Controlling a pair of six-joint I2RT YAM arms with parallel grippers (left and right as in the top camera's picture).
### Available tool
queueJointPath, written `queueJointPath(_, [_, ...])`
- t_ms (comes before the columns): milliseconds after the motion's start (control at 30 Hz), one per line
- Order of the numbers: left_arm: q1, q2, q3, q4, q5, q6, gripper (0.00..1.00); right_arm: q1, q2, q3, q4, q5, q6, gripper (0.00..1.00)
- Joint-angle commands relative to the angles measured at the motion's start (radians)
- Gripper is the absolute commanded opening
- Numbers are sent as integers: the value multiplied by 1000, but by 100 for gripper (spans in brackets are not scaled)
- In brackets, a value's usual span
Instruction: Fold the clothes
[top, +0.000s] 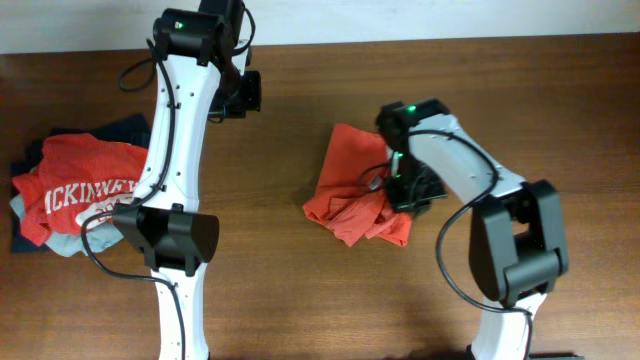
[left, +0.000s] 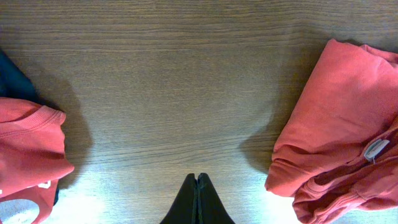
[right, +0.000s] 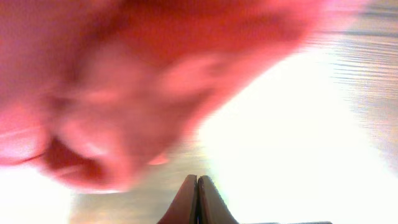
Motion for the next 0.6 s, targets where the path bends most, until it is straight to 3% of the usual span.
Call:
queueJointPath(0, [0,-12,21,3,17,18,0,-77,-116,3,-5,212,106,4])
queueJointPath(67, [0,-11,21,2,17,18,3,-90,-140,3,15,137,67,5])
queueJointPath(133, [0,-11,21,2,12,26,7,-90,-150,3,59,-76,-64,5])
queueJointPath(200, [0,-11,21,3,-2,29,10,-77,-148,2,132,-456,-248,6])
queueJointPath(233, [0,-11,21,3,-2,29,10,-65,-146,0,179,-574,-271,6])
queueJointPath(367, [0,-11,21,2,-2,29,11,26,-108,-3,364,-575,-224,11])
queueJointPath(567, [0,-11,21,-1,-1,29,11,124,4,-3,432,-458,-176,13])
